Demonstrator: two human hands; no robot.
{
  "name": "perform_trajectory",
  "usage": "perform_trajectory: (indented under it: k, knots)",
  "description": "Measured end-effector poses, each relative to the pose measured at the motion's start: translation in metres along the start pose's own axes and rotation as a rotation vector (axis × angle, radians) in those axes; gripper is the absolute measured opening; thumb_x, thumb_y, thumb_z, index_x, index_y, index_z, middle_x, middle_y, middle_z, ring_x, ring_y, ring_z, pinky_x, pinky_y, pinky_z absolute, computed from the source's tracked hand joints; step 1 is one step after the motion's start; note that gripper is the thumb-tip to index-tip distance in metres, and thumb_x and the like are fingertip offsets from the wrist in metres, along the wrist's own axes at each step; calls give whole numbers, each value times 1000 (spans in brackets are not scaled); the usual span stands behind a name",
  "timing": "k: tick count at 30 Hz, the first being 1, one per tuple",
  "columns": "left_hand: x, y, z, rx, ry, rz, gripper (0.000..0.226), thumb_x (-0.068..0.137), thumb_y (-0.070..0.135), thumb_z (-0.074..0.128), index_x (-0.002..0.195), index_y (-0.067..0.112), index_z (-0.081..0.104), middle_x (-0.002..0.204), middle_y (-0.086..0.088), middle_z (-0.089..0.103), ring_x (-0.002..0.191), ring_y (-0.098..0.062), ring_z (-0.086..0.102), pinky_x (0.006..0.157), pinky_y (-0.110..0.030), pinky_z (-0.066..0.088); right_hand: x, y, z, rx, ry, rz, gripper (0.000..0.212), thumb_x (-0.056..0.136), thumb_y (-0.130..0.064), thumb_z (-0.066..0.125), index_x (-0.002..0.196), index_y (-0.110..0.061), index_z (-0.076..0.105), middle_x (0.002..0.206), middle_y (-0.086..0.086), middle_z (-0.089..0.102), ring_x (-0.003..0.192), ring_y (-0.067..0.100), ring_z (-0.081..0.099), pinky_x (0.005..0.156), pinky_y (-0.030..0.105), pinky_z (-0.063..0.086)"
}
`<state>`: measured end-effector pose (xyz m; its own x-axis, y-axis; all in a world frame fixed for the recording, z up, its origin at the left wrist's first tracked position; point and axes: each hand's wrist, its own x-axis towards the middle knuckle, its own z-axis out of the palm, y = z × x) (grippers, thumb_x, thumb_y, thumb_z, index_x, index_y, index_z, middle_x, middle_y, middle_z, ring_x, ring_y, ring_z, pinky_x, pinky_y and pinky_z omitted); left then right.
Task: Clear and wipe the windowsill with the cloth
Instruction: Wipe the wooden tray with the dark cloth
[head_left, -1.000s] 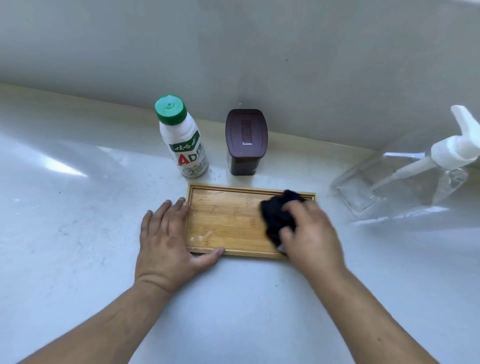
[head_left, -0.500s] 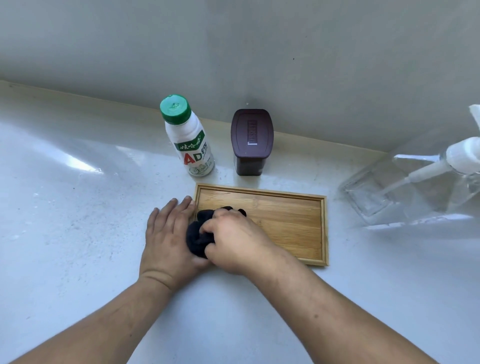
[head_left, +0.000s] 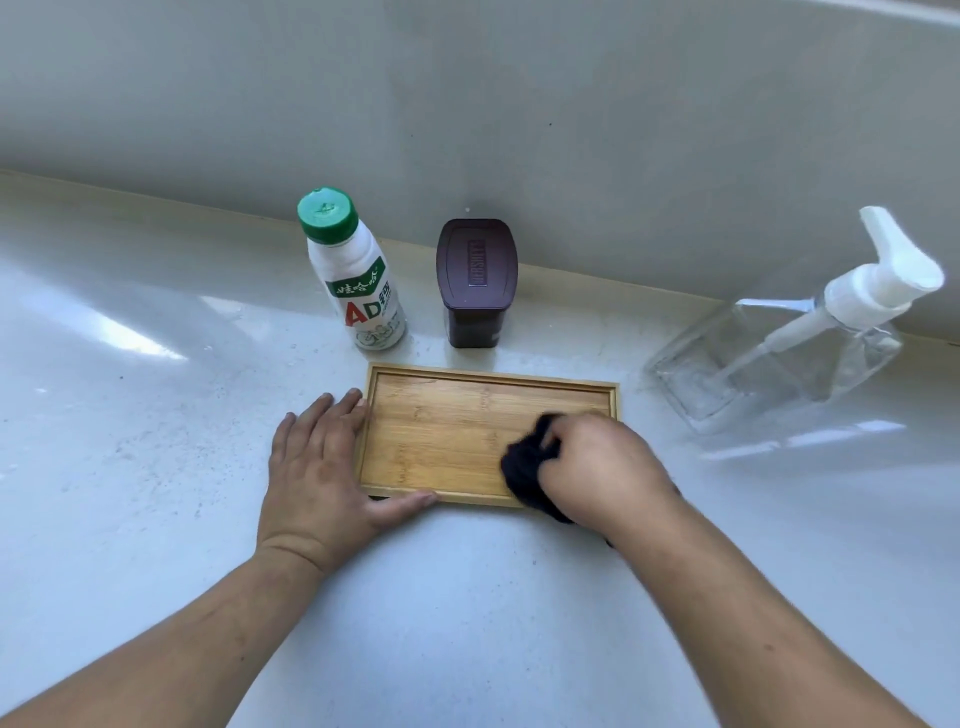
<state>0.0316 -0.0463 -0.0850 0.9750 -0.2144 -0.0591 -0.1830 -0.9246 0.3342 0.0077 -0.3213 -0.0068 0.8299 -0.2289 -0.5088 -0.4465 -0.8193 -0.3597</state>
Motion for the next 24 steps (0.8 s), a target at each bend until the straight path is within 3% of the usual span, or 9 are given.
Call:
perform_trajectory:
  k: [3, 6, 8, 10, 12, 15, 17, 19, 24]
  knots:
    - [-2, 0, 1, -18, 4, 0, 127, 55, 98, 57, 144, 9, 53, 156, -5, 54, 151, -27, 34, 128, -49, 11, 8, -54, 41, 30, 177, -182, 42, 72, -23, 59, 112, -23, 73, 114, 10, 65, 103, 37, 60, 86, 39, 52]
    - [-3, -2, 4, -89, 46, 21, 101, 66, 69, 57, 146, 9, 52, 158, -6, 53, 151, -28, 34, 128, -51, 12, -5, -97, 79, 8, 92, -449, 39, 74, -19, 59, 111, -15, 73, 110, 15, 63, 100, 39, 56, 89, 46, 52]
    - [-3, -5, 5, -94, 54, 28, 99, 66, 66, 57, 148, 11, 50, 159, -5, 51, 152, -27, 31, 128, -50, 11, -9, -96, 81, 10, 56, -524, 40, 74, -18, 56, 110, -17, 73, 108, 13, 63, 100, 38, 56, 87, 48, 53]
    - [-3, -5, 6, -62, 43, 7, 115, 59, 86, 62, 146, 11, 50, 158, -4, 52, 152, -25, 30, 129, -47, 9, -6, -70, 67, 30, 64, -462, 43, 76, -17, 56, 114, -25, 73, 115, 6, 65, 108, 33, 58, 91, 44, 53]
    - [-3, -3, 5, -32, 32, -5, 129, 55, 104, 51, 146, 12, 50, 158, 0, 51, 153, -23, 29, 129, -48, 9, -1, -26, 47, -7, 147, -325, 43, 78, -16, 56, 117, -28, 72, 119, 2, 64, 112, 30, 57, 92, 40, 51]
    - [-2, -3, 3, -22, 26, 0, 132, 55, 109, 43, 146, 14, 51, 157, -1, 52, 153, -23, 29, 129, -53, 12, 3, 28, 23, 1, 351, -64, 46, 83, -8, 57, 125, -21, 71, 124, 5, 63, 117, 31, 56, 93, 37, 49]
    - [-3, -3, 2, -17, 18, 6, 130, 56, 109, 42, 146, 15, 52, 157, -1, 52, 153, -24, 30, 128, -54, 13, 5, 25, 26, 41, 392, 11, 48, 86, -8, 57, 132, -19, 68, 131, 8, 61, 121, 32, 55, 97, 36, 46]
    - [-3, -2, 1, -13, 9, 13, 130, 56, 108, 42, 147, 16, 52, 157, -1, 52, 153, -24, 30, 128, -54, 13, -2, 0, 38, 57, 359, -10, 47, 88, -11, 57, 133, -19, 67, 132, 8, 60, 119, 32, 56, 96, 36, 47]
    - [-5, -3, -4, -21, -23, 25, 131, 58, 107, 37, 150, 16, 50, 160, -3, 50, 154, -26, 29, 128, -55, 12, -75, -39, 83, -105, 215, -264, 39, 85, -15, 56, 122, -24, 62, 116, 0, 58, 101, 24, 54, 86, 39, 50]
